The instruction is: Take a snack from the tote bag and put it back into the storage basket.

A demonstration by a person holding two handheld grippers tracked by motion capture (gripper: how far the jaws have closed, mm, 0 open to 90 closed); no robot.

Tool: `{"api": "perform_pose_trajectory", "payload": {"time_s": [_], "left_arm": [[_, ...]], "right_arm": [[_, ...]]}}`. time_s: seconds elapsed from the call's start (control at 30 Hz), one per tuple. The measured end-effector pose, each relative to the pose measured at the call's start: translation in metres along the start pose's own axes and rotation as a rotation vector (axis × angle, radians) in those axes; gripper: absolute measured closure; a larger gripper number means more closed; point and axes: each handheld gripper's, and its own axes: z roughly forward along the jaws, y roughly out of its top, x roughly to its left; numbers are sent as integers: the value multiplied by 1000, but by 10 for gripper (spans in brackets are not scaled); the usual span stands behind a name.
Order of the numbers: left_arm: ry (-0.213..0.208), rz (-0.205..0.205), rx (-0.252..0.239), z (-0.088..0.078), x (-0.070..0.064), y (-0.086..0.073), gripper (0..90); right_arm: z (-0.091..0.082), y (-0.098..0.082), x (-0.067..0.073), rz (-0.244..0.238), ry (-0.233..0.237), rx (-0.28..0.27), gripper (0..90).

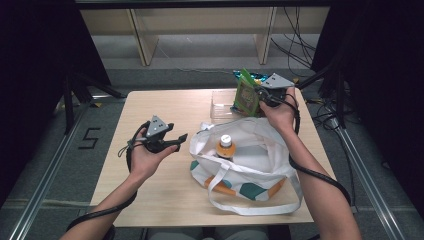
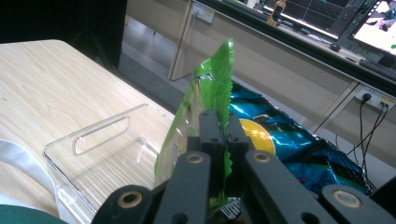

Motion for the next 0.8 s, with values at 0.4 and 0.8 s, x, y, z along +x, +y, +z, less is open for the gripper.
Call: {"api": "perform_pose_trajectory", "payload": {"time_s": [0.4, 0.8], "left_arm": [[-6, 7, -2, 0, 1, 0, 353], [0, 1, 1, 0, 0, 0, 353]], "right_arm": [[-1, 3, 1, -28, -4, 3, 900], [6, 6, 3, -31, -16, -25, 900]]}}
